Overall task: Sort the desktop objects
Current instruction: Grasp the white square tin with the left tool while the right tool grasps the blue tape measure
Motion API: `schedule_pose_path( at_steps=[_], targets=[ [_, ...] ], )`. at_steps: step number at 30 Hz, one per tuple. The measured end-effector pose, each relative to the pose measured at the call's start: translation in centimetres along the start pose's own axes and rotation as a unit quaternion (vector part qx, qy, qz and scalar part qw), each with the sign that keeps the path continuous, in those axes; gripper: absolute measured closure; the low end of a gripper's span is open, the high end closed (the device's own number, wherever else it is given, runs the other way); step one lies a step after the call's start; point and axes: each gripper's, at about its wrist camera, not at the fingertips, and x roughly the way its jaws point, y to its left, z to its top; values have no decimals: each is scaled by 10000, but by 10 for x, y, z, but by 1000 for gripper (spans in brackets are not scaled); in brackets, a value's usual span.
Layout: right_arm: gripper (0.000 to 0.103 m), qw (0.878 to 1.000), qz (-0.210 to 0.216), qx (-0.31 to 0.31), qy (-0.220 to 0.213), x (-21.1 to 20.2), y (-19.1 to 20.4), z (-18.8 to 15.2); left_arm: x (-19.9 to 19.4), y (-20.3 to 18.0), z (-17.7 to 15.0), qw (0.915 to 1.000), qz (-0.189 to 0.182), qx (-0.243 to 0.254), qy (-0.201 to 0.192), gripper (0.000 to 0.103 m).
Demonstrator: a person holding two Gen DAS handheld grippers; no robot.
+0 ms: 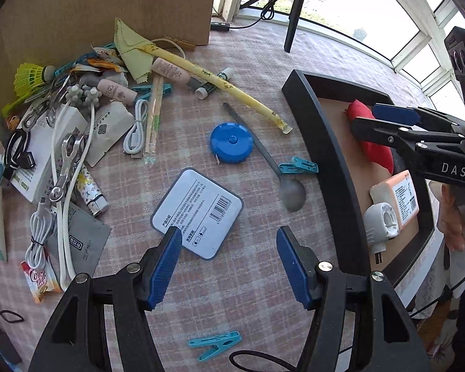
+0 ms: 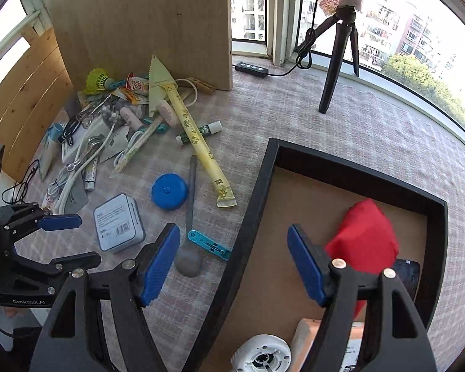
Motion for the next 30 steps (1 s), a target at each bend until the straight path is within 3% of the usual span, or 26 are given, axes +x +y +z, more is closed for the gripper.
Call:
schedule_pose_path(
  at_steps=[9,19,30],
  targets=[
    [32,9988,209,-353,276,39,42,23,13,13,-6,9986,490,89,-191,41],
    [32,9962,454,-251,704,90,65,52,30,11,-10,9981,483,268,-270,36],
    [32,9939,186,-381,1022,134,78,60,39,4,-10,9950,663,547,-511,29]
  ],
)
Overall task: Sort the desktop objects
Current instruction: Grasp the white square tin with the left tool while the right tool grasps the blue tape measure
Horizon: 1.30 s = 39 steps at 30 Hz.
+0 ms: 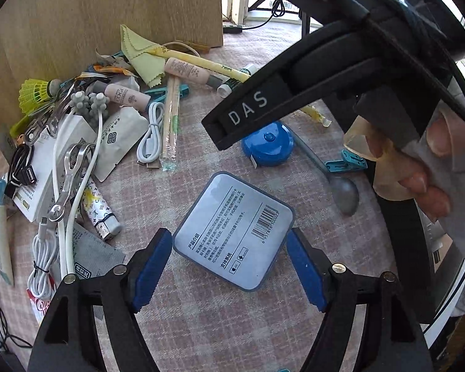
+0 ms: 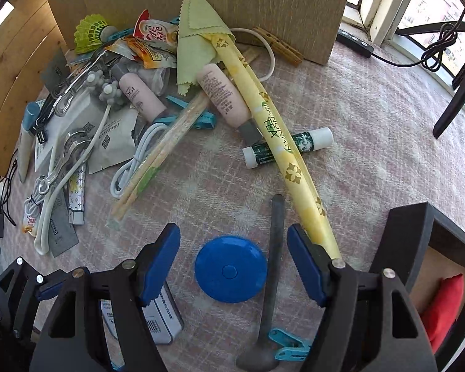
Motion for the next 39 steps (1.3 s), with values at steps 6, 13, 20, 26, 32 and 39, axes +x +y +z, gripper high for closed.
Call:
schedule_pose_path(
  at_steps=[6,13,20,26,32,39],
  targets=[
    [34,9996,-137,-219,91,4,7,-11,1,-3,0,9998,43,163,-69,26],
    [45,9990,-273,-355,38,-1,8,-25,0,-11,-10,9984,203,527,-75,25],
    [45,9992,-266,-283,55,-4,10,-26,10,-22,0,9953,345,876,-216,20],
    [47,10000,-51,-5,-35,-14,1,-27,8,-25,-3,9923,295,1179,-257,24],
    [51,10000,-13,-11,-46,-20,5,-29,22,-24,1,9883,445,1459,28,16],
    [51,9999,19,69,-86,-24,3,-33,19,-27,4,9909,300,1303,-125,28]
  ],
)
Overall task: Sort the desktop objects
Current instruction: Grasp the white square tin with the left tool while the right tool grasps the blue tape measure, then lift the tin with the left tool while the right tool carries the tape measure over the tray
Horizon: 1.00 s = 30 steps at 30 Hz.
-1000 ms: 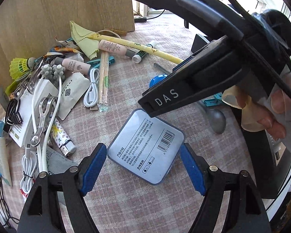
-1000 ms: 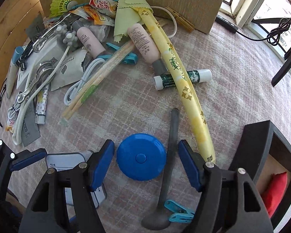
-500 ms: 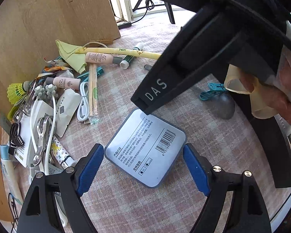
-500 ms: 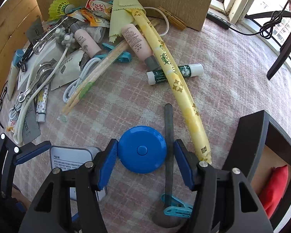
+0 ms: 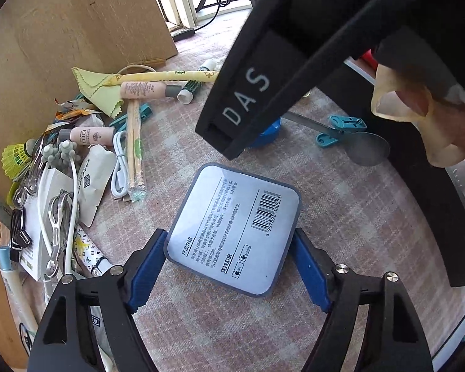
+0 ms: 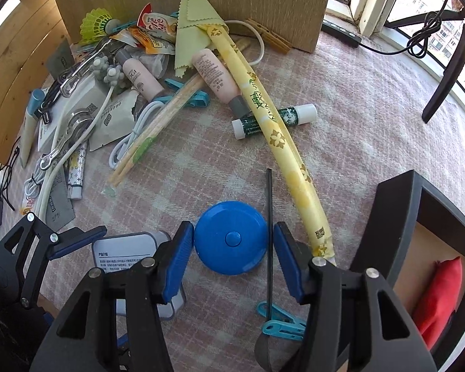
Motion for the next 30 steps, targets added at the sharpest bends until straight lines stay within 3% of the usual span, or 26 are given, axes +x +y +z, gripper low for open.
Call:
schedule_pose_path(
  at_steps=[9,10,12,15,17,18,21,24,30],
  targets=[
    [54,9997,99,187,-133,-18,-7,-5,-24,2,6,9996,-158,-172,-142,31],
    [86,9997,127,190,-131,-21,-6,-5,-27,3,6,9995,-169,-219,-148,32],
    [95,9995,117,270,-134,-28,-9,-5,-33,4,8,9992,-229,-268,-174,32],
    [95,9995,154,235,-130,-34,-12,-7,-35,1,13,9996,-142,-74,-243,32],
    [86,9993,283,258,-10,-31,-15,-10,-35,0,11,9997,-76,-21,-241,32],
    [76,9992,280,273,0,-31,-16,-12,-44,-15,1,9997,-57,-11,-246,32],
    [42,9993,250,279,-8,-27,-26,-25,-40,-12,0,9997,-71,-51,-221,32],
    [41,9988,312,381,63,-22,-26,-26,-28,-1,2,9997,-96,-103,-202,33],
    [41,9993,11,228,309,-5,-20,-25,-19,5,-5,9996,-170,-206,-129,33]
  ],
)
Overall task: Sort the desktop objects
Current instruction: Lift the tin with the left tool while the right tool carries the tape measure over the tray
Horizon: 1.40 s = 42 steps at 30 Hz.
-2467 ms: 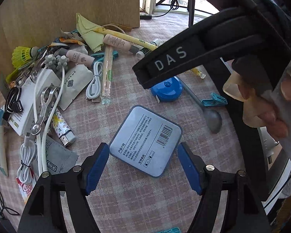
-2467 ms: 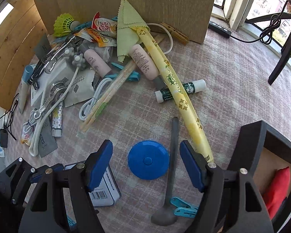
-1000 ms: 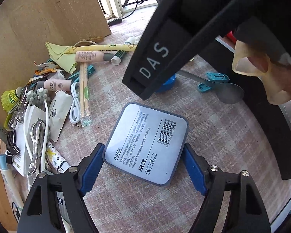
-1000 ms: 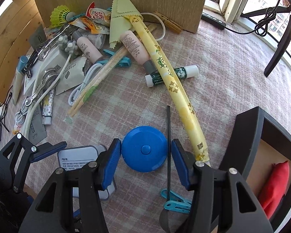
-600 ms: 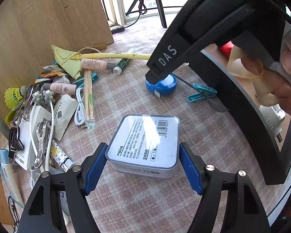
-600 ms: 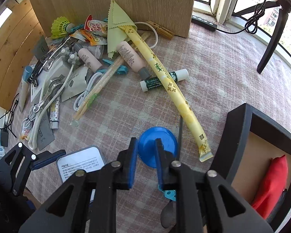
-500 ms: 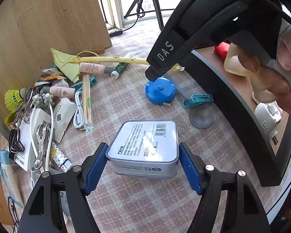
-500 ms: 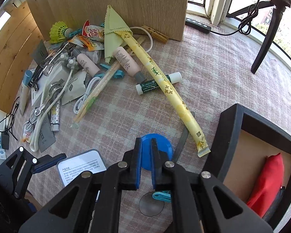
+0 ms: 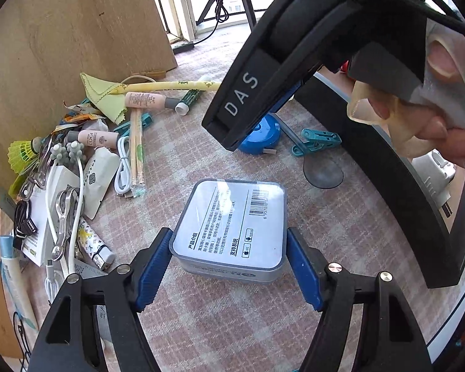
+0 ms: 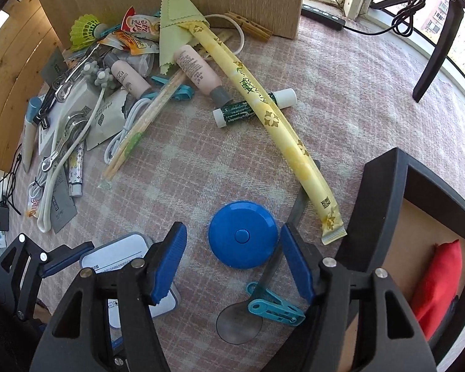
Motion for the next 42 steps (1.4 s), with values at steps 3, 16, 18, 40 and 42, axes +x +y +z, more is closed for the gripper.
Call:
schedule_pose_path(
  at_steps=[3,16,18,40,42],
  targets=[
    [40,9998,-174,-24,-2,7,-2,1,12,5,-5,9997,-43,-124,181,32],
    [54,9982,-207,-565,80,16,2,30,20,20,-10,9997,-48,-216,105,33],
    [48,9966,-346,-719,203,21,6,29,19,26,-12,9994,-34,-325,138,32],
    [54,9985,-71,-71,-538,-38,-27,9,-21,31,6,9969,-353,-664,-241,35],
    [54,9979,-95,46,-646,-47,-32,2,-27,25,14,9969,-413,-565,-351,35]
  ],
)
